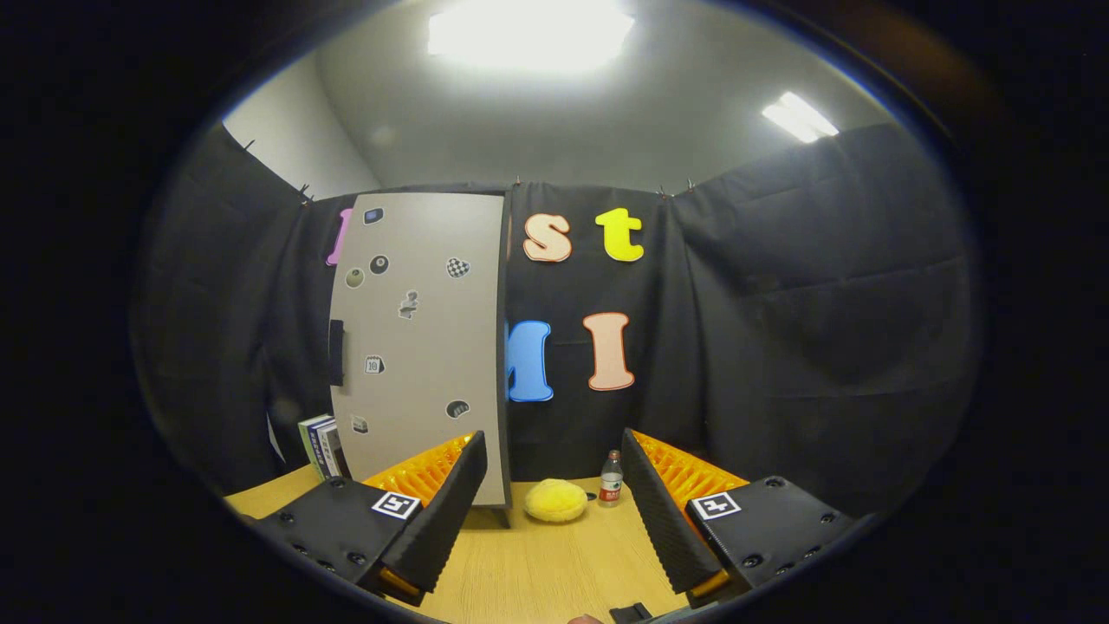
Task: Open the shoe cabinet door, grab the shoes and put them into the shoe cabinet, then close the shoe cabinet door.
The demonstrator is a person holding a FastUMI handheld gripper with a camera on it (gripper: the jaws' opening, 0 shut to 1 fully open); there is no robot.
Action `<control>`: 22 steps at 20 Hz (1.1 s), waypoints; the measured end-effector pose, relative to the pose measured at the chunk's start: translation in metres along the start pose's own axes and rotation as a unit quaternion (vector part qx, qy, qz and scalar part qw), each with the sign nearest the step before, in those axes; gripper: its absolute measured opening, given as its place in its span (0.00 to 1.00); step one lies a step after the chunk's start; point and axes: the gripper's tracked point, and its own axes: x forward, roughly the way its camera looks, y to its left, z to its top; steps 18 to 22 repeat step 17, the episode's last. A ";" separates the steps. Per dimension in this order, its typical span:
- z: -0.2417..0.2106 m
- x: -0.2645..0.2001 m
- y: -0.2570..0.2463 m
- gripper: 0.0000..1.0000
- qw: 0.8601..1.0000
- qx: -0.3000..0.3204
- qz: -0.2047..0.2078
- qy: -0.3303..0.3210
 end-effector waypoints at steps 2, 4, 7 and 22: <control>-0.001 0.005 -0.005 0.98 1.000 0.003 -0.006 0.000; 0.002 0.006 -0.007 0.98 1.000 0.005 -0.006 -0.007; 0.007 0.008 -0.010 0.98 1.000 -0.002 -0.004 -0.012; 0.023 0.009 0.002 0.97 0.999 -0.013 0.011 -0.031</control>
